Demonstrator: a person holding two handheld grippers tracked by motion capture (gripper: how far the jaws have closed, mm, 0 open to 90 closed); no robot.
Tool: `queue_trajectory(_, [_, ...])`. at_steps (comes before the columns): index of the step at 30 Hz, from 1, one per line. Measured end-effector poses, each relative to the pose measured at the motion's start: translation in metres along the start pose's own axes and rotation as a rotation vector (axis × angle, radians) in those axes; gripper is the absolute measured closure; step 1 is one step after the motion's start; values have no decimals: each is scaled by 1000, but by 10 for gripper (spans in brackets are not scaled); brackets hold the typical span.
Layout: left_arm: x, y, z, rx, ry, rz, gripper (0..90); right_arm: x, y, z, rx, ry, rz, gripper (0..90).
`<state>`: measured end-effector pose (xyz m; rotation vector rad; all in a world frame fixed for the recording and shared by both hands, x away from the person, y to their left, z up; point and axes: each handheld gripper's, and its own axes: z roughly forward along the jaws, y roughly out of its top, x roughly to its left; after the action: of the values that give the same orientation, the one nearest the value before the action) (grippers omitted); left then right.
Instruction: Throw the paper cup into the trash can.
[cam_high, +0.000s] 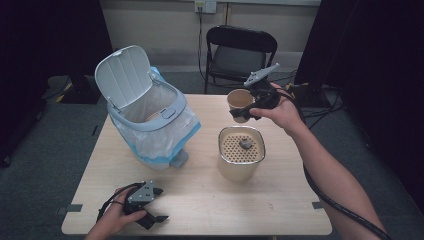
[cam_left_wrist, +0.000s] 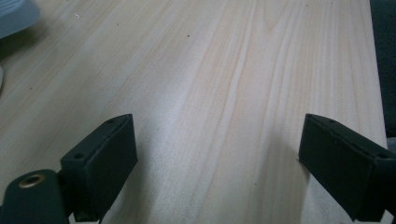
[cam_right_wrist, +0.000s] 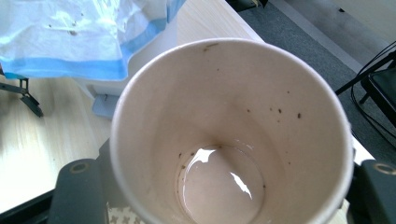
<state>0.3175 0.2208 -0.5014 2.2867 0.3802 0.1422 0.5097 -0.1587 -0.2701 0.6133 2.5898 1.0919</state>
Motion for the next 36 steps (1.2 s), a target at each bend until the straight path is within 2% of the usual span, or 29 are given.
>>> queue_trajectory(11, [0,0,0,1,0,0,108,0,15,2,-9,18,0,274])
queue_trajectory(17, [0,0,0,0,1,1,108,3,26,4,-4,20,-22,274])
queue_trajectory(36, [0,0,0,1,0,0,108,9,60,8,-13,47,-52,273])
